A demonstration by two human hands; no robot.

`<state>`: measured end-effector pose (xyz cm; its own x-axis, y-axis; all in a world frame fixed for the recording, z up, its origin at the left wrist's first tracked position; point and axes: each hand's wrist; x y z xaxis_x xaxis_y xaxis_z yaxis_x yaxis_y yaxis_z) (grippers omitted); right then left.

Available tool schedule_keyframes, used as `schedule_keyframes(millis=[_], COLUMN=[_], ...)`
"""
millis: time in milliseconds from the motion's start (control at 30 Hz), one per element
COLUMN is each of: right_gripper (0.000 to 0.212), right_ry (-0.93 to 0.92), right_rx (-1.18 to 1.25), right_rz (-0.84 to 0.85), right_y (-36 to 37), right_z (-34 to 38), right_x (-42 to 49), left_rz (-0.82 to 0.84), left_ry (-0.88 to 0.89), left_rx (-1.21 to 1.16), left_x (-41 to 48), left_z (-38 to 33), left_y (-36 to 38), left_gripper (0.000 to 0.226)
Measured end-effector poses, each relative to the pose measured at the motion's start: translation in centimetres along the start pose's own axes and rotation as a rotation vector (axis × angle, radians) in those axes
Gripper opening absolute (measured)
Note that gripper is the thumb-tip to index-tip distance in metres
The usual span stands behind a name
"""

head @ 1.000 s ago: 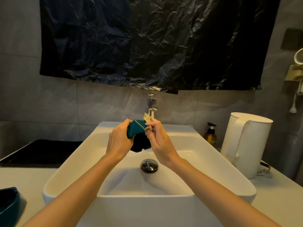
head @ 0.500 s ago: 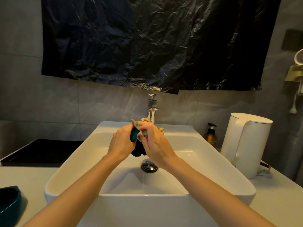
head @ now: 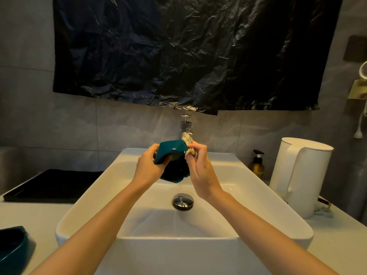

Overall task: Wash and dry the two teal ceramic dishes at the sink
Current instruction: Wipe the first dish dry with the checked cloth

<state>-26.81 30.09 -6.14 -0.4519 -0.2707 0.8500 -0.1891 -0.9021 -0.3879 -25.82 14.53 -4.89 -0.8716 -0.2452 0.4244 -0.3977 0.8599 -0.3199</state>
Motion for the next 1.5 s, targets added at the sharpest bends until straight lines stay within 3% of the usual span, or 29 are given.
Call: schedule_keyframes(millis=[100,233,533,700,833,1000,1200,1367,1500], right_gripper=[0.023,0.023,0.031,0.053,0.041,0.037,0.053,0.056,0.052], right_ry=[-0.152,-0.307,-0.16,-0.105,0.04,-0.007,-0.23,-0.203,-0.363], right_rx=[-0.108,-0.149,-0.075,-0.048,-0.073,-0.289,-0.454,-0.35,-0.343], right_rz=[0.02,0.037,-0.102,-0.054,-0.139,-0.207,-0.042,-0.015,0.14], right_y=[0.2,0.4,-0.4,-0.5,0.0,-0.1,-0.5,0.2,0.5], right_z=[0.2,0.4,0.1,0.0,0.4,0.2,0.3,0.3,1.4], right_x=[0.2,0.4,0.1,0.2,0.3,0.8,0.6,0.4,0.1], left_rz=[-0.016,-0.003,0.113,0.125,0.195,0.113,-0.04,-0.109,-0.1], left_ry=[0.128,0.108,-0.077,-0.097,-0.157,-0.086,0.174,0.15,0.199], left_rx=[0.164,0.18,-0.202,-0.371,-0.494,-0.251,0.028,0.142,0.304], left_x=[-0.3,-0.3,-0.7,-0.5,-0.7,-0.8,-1.0,-0.9,-1.2], left_z=[0.5,0.7,-0.7,-0.7,-1.1,-1.0,-0.5,-0.1,0.0], left_y=[0.2,0.4,0.4,0.1,0.6,1.1,1.1,0.6,0.6], left_gripper=[0.033,0.032,0.031,0.021,0.027,0.036,0.041,0.033,0.024])
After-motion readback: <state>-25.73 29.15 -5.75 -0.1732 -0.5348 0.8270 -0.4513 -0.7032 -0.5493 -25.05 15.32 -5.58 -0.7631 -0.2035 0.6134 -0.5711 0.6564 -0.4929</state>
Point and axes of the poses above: each hand's wrist, its own x-axis towards the middle knuckle, its own y-axis out of the palm, z = x × y, and after that the axes turned 9 degrees about -y, right-handed
